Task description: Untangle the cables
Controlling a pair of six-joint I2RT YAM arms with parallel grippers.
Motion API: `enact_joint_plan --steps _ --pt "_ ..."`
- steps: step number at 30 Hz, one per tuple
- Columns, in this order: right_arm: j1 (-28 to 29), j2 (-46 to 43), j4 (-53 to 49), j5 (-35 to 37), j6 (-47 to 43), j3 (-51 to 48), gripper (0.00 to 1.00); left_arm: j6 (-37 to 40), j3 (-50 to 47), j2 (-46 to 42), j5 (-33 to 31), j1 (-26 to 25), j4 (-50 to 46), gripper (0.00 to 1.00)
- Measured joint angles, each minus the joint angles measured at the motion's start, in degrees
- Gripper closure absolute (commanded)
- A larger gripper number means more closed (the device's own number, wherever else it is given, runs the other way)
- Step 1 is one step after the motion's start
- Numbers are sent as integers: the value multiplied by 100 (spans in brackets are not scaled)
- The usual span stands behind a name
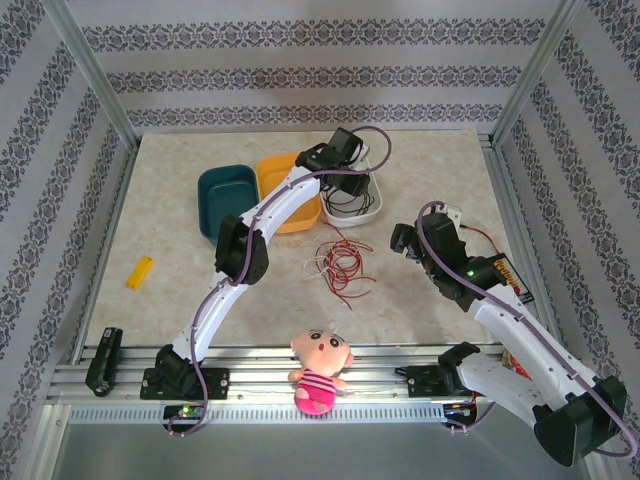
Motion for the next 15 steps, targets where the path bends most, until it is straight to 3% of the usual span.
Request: enact_joint_plan --steps 3,9,15 --pt "-2 2 2 0 0 0 2 -61 -9 -225 -4 0 -48 1" --pt "-74 24 7 -44 2 -20 2 -164 -544 -1349 -2 0 -7 1" --pt "-74 221 33 -269 -4 -46 4 -271 -2603 -3062 -31 -4 844 1"
